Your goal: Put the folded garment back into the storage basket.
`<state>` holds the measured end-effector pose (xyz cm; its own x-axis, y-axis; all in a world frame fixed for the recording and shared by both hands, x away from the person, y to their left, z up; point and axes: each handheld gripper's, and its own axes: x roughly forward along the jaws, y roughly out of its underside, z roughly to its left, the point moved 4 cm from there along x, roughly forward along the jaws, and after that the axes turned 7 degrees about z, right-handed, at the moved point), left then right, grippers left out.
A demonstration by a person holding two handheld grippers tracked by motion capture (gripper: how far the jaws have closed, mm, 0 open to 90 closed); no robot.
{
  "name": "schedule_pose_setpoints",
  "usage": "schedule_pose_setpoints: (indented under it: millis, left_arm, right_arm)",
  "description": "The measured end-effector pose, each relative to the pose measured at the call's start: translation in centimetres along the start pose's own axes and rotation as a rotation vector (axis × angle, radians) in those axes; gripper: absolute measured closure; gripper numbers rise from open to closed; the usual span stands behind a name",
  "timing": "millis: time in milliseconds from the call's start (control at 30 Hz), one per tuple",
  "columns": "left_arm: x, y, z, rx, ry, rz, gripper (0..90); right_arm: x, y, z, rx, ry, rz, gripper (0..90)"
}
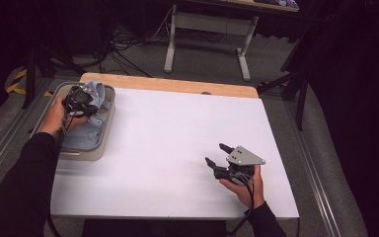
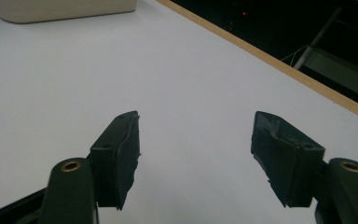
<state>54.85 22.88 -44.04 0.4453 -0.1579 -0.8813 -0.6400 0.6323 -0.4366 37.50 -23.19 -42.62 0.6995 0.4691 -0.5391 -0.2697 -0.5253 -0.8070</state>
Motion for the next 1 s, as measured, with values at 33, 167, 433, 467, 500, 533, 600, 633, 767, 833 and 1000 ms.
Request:
schedule_pose_setpoints:
  millis: [33,167,433,467,500,533,600,633,767,833,1000]
  left_arm:
    - [0.2,0.1,-0.2,0.003,-0.002,0.009,84.5]
    - [0.8,0.5,-0.4,-0.002,0.013,0.024,84.5]
    - [1.4,0.5,-0.7,-0.003,0.016,0.043,84.4]
    - [1.4,0.5,-0.6,-0.006,0.018,0.04,84.4]
    - [1.4,0.5,-0.6,-0.009,0.015,0.035,84.3]
    - [1.4,0.5,-0.6,-0.012,0.017,0.029,84.1]
    - [1.3,0.5,-0.6,-0.008,0.01,0.021,83.8]
    - [1.2,0.5,-0.6,-0.013,0.003,0.014,83.6]
    - [0.9,0.4,-0.4,-0.019,-0.009,-0.011,83.0]
    - [0.5,0.3,-0.3,-0.03,-0.024,-0.04,81.8]
    - [-0.4,0.3,-0.1,-0.047,-0.052,-0.094,79.6]
  right_arm:
    - [0.0,0.0,0.0,-0.001,-0.001,0.002,33.2]
    - [0.0,0.0,0.1,0.0,-0.001,0.001,33.1]
    - [0.0,0.0,0.1,0.0,-0.002,0.003,32.8]
    - [0.1,0.0,0.1,-0.002,-0.001,0.005,32.7]
    - [0.1,0.0,0.1,-0.003,0.001,0.004,32.6]
    - [0.0,0.0,0.1,-0.001,-0.001,0.002,32.6]
    - [0.0,0.0,0.1,-0.001,0.001,0.0,32.5]
    - [0.0,0.0,0.1,-0.002,0.003,-0.001,32.4]
    - [-0.2,-0.1,0.0,0.0,0.005,-0.008,32.3]
    - [-0.2,-0.1,0.0,-0.001,0.005,-0.008,32.3]
    - [-0.1,-0.1,0.1,-0.004,0.0,-0.007,31.9]
